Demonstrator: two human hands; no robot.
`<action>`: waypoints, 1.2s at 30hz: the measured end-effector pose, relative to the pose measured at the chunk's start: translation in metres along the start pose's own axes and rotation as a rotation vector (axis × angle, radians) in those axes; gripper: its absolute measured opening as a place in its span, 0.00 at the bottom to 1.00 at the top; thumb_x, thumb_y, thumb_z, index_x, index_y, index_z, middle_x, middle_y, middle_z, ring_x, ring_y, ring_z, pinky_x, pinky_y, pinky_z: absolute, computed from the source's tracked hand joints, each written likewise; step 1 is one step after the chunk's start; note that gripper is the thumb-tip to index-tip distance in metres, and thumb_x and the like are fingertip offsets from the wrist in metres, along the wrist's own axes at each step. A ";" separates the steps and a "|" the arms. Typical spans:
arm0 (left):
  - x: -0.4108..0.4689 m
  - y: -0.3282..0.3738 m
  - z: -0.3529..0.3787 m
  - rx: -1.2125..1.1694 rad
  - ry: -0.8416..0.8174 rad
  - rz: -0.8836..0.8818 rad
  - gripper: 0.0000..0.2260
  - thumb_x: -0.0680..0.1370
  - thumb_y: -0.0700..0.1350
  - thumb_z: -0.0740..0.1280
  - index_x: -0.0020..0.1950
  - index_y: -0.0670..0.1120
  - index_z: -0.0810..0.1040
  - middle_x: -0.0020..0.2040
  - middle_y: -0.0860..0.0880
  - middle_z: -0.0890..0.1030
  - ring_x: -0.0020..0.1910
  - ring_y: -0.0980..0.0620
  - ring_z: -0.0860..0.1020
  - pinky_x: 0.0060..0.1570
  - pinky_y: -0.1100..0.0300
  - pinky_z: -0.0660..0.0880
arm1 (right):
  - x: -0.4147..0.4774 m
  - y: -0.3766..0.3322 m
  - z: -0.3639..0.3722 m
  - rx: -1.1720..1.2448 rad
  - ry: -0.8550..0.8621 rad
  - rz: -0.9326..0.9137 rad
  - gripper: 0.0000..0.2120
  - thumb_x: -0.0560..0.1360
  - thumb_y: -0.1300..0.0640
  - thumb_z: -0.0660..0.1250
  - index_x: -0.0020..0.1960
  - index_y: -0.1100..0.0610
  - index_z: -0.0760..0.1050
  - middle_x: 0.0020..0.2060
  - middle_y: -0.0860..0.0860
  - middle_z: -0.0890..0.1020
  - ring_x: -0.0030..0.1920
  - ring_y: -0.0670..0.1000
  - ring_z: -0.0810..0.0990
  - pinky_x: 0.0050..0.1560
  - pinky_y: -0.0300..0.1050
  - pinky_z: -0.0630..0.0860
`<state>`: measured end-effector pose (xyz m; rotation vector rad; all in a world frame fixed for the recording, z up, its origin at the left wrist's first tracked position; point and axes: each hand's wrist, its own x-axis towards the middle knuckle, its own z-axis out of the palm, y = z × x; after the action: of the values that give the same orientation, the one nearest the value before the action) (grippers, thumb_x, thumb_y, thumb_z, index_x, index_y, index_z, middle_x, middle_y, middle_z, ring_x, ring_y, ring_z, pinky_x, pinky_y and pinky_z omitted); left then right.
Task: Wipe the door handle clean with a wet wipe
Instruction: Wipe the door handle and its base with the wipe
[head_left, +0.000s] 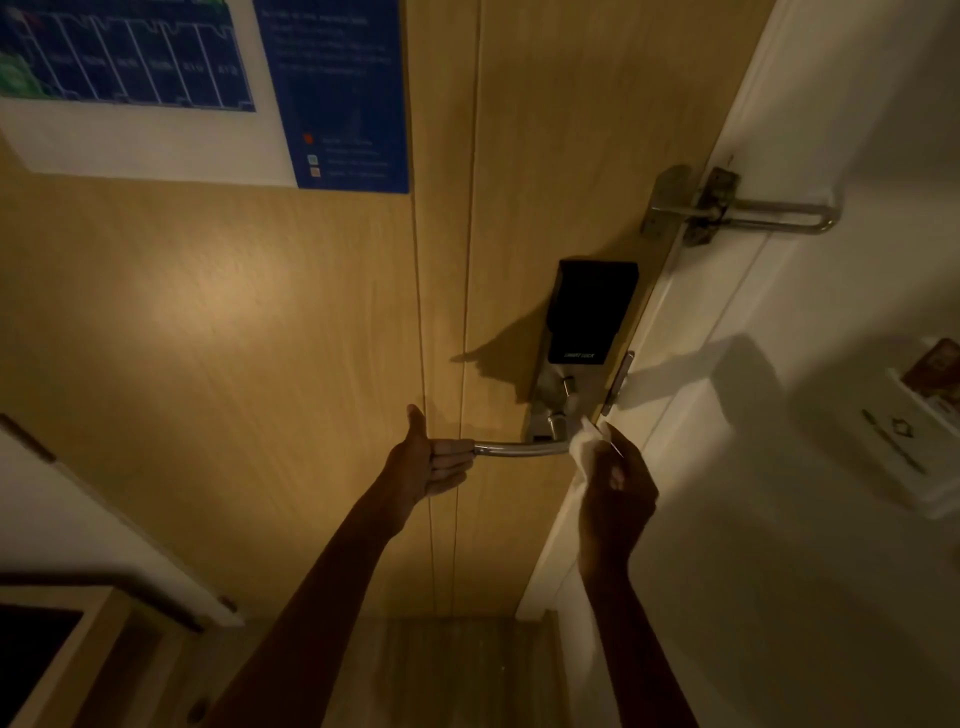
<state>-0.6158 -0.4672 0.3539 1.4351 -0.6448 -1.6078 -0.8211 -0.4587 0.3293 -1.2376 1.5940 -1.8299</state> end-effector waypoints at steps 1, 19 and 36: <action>0.000 0.000 0.001 0.002 0.004 -0.003 0.40 0.78 0.66 0.42 0.56 0.37 0.81 0.54 0.39 0.83 0.54 0.47 0.82 0.50 0.58 0.78 | 0.000 0.000 0.005 -0.069 -0.062 -0.120 0.10 0.79 0.60 0.63 0.59 0.58 0.78 0.49 0.52 0.84 0.48 0.45 0.82 0.48 0.35 0.79; 0.001 0.008 0.004 -0.019 0.025 -0.025 0.39 0.78 0.66 0.44 0.53 0.36 0.81 0.53 0.38 0.83 0.53 0.44 0.81 0.51 0.57 0.78 | 0.026 0.033 0.032 -0.653 -0.754 -0.931 0.19 0.73 0.58 0.72 0.63 0.57 0.76 0.50 0.52 0.83 0.54 0.51 0.79 0.58 0.51 0.77; -0.002 0.001 -0.003 -0.011 -0.020 -0.008 0.36 0.81 0.61 0.42 0.57 0.37 0.80 0.57 0.40 0.81 0.55 0.47 0.80 0.50 0.60 0.77 | 0.034 0.022 0.029 -0.728 -0.872 -0.860 0.12 0.80 0.54 0.60 0.61 0.56 0.73 0.49 0.51 0.81 0.50 0.49 0.79 0.53 0.44 0.78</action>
<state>-0.6131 -0.4656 0.3551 1.4168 -0.6418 -1.6311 -0.8202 -0.5076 0.3196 -2.8491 1.2578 -0.6693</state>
